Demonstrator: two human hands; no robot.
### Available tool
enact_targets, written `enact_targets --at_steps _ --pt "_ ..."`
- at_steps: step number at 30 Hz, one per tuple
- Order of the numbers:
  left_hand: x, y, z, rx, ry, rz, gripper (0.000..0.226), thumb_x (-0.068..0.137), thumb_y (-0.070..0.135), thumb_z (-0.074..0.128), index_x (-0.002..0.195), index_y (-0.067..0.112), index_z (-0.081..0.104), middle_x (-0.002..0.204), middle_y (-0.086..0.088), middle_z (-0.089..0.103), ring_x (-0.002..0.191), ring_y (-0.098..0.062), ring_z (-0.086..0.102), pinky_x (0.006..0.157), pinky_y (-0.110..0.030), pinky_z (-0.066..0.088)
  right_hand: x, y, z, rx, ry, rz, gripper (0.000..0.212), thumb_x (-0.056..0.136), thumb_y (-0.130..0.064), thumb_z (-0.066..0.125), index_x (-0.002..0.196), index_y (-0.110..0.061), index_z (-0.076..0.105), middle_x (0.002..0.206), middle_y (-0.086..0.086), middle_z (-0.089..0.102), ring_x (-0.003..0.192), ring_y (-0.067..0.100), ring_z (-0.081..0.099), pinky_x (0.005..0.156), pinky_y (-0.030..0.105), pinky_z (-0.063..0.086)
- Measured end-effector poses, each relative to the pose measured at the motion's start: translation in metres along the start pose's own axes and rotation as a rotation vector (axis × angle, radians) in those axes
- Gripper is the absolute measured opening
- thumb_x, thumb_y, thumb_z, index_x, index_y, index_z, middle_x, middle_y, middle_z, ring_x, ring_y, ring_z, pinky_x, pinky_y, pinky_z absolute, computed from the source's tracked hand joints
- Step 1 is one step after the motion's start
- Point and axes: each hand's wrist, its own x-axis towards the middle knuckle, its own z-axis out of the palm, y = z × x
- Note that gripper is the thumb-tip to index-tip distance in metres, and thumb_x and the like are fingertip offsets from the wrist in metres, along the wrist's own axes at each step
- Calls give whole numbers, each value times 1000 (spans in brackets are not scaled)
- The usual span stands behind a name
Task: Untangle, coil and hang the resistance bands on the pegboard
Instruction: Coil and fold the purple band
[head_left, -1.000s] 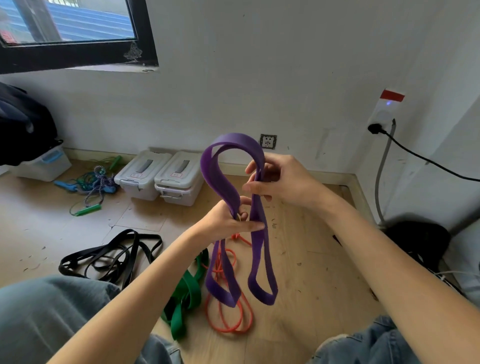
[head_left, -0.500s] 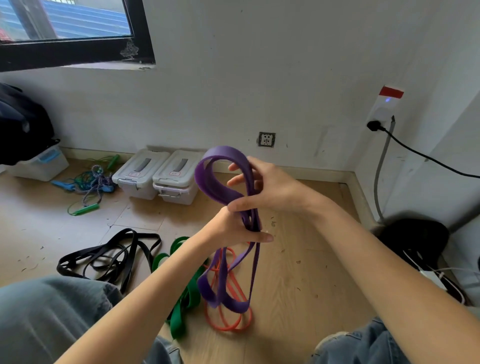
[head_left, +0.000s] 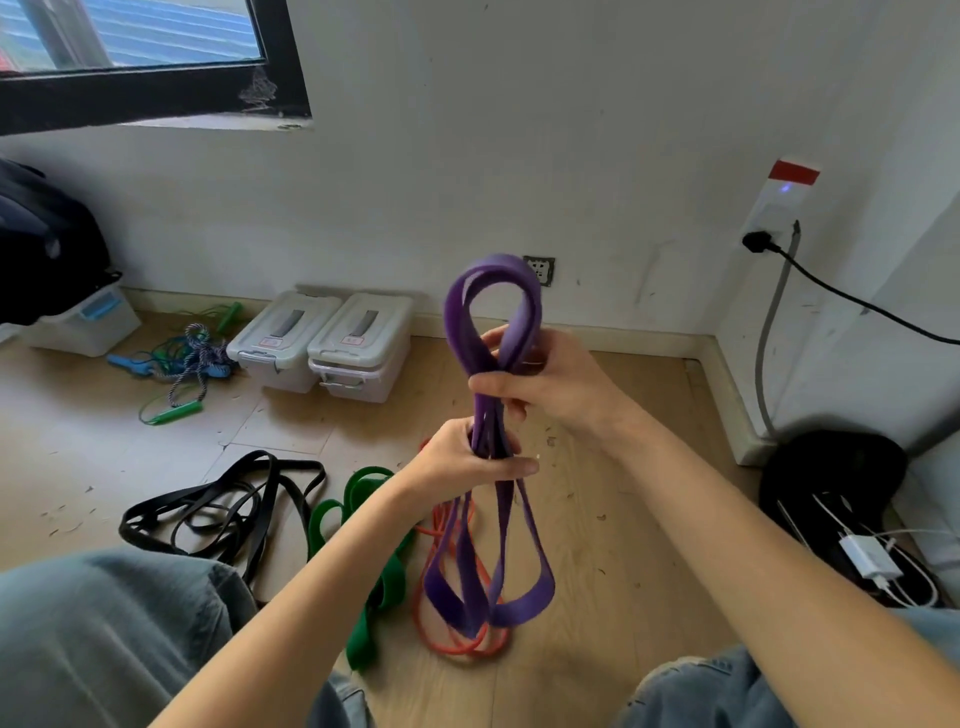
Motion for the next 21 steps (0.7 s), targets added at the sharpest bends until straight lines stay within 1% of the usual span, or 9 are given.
enact_targets --at_steps 3,6,7,10,12,15,17,19,21 --pt "-7 -19 7 34 -47 -51 20 72 9 77 82 15 61 72 4 67 68 -11 66 69 -27 56 0 -1 -12 326 95 -9 26 74 -6 72 98 -4 62 72 1 67 52 10 55 50 17 47" --pt "-6 -22 4 16 -21 -77 21 73 14 77 85 22 61 70 11 70 67 -5 67 63 -19 54 0 5 -22 591 233 10 35 67 -9 73 99 -2 60 67 1 66 52 10 55 46 16 43" --pt "-4 -20 2 47 -41 -79 22 72 17 78 84 25 61 71 11 70 68 -5 67 62 -18 53 0 9 -24 660 277 28 32 68 -8 72 98 -3 61 65 0 65 52 9 56 45 16 42" --pt "2 -13 2 153 -104 -103 25 68 28 80 82 31 60 77 9 69 71 -5 67 64 -20 55 -1 18 -27 765 346 45 18 73 -4 70 90 -7 64 65 0 64 54 8 55 45 16 41" --pt "4 -10 2 219 -131 -120 23 71 29 79 83 32 59 80 8 69 72 -5 68 67 -23 57 -1 23 -27 798 354 43 18 71 -6 70 88 -7 64 67 1 64 55 8 56 45 16 42" --pt "2 -10 2 90 -125 -145 21 73 30 77 87 24 62 75 7 69 71 -11 68 72 -27 57 -4 29 -28 869 401 81 19 68 -10 71 85 -8 64 72 4 62 58 9 55 46 16 42" --pt "-1 -8 -1 -28 -109 -166 34 68 35 80 91 17 61 71 5 64 68 -16 64 71 -30 54 -5 33 -30 940 460 114 12 72 -8 69 81 -7 61 70 4 60 59 10 51 45 15 40" --pt "-2 -6 -2 3 -110 -146 40 67 31 81 91 8 59 73 -3 57 69 -23 60 73 -39 54 -6 36 -33 1015 511 130 6 78 -4 65 79 -7 60 68 3 60 59 9 49 45 15 39" --pt "-1 -2 0 60 -84 -112 36 72 20 78 95 1 58 75 -6 57 71 -23 60 75 -43 54 -7 39 -34 1063 538 140 6 79 -4 64 79 -7 59 69 4 59 58 9 49 46 15 40"
